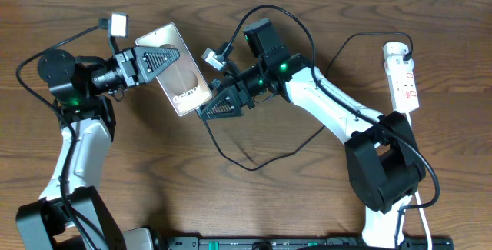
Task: Plug charger to phone and switch on socket
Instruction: 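Open the right gripper and withdraw it from the plugged phone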
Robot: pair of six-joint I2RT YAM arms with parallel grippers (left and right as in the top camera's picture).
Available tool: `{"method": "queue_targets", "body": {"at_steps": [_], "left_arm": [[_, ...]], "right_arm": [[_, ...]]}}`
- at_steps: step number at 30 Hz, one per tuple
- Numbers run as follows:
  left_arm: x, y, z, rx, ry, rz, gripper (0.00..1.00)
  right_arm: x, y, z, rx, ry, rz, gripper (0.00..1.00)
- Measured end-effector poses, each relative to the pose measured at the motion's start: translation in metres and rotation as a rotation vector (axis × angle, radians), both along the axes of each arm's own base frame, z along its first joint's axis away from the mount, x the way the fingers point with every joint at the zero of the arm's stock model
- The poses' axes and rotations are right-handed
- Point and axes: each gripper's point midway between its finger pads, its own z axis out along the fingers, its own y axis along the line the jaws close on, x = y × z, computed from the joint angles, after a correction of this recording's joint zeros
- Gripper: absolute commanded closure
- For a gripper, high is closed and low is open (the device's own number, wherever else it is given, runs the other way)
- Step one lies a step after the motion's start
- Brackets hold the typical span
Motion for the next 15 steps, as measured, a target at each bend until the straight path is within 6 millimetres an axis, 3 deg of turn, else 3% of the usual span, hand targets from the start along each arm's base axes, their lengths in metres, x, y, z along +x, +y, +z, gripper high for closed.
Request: {"method": "queue_targets", "body": {"at_steps": [10, 15], "left_arm": [[0.003, 0.024, 0.0, 0.002, 0.0, 0.06, 0.93], [0.006, 0.052, -0.002, -0.002, 0.015, 0.133, 0.93]], "right_arm": [[0.0, 0.0, 0.0, 0.001, -0.001, 0.0, 0.01], [0.002, -0.001, 0.0, -0.003, 0.003, -0.006, 0.01]]}}
